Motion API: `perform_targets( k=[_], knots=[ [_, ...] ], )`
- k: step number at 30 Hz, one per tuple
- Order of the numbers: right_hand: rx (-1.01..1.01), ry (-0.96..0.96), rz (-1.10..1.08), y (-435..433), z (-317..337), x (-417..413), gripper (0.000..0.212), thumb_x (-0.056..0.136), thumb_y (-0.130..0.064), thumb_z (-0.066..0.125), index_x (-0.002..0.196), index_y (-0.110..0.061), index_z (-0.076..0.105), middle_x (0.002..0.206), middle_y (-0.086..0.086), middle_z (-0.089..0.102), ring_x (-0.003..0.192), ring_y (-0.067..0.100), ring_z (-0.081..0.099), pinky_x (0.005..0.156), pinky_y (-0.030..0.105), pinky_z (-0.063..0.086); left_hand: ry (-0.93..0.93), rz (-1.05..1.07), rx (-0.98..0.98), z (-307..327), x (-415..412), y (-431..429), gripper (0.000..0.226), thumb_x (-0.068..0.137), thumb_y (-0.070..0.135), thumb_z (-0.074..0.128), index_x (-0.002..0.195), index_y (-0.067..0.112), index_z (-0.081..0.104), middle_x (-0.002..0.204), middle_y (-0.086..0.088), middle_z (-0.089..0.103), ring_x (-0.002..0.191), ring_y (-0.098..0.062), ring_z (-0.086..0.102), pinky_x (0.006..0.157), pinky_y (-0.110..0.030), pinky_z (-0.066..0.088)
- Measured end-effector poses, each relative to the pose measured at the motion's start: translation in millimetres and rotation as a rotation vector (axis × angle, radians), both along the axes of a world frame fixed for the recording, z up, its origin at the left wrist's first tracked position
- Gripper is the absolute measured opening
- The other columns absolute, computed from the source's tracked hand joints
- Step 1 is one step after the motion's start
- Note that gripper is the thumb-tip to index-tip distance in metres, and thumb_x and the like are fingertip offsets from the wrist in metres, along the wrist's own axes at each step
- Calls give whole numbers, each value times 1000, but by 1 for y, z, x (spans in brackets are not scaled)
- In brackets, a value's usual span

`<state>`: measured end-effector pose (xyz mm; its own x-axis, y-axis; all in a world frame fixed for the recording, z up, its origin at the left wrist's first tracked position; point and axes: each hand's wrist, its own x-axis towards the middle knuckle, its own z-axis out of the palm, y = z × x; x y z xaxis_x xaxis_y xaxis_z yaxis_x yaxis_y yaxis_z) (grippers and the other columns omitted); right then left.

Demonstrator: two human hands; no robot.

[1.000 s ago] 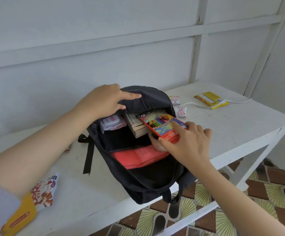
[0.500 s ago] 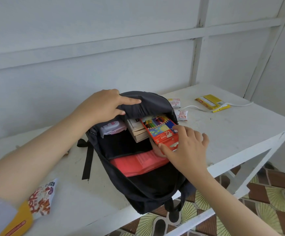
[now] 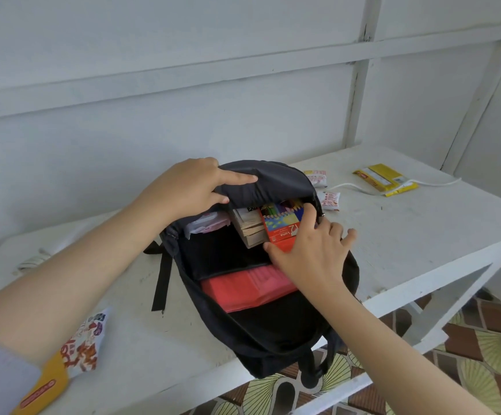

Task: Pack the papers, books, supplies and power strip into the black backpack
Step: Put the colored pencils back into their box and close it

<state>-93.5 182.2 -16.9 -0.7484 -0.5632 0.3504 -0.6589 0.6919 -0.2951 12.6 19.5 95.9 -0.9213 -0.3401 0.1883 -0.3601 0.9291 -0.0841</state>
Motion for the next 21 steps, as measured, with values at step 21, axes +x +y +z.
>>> perform_targets(
  k=[21],
  knots=[
    [-20,108,96,0,-21,17,62,87,-59,27,119,-17,59,128,8,58,127,31,45,107,62,-4,1,-26,47,-10,5,-15,56,91,30,58,132,59,32,71,5,31,62,-4,33,54,-16,24]
  ],
)
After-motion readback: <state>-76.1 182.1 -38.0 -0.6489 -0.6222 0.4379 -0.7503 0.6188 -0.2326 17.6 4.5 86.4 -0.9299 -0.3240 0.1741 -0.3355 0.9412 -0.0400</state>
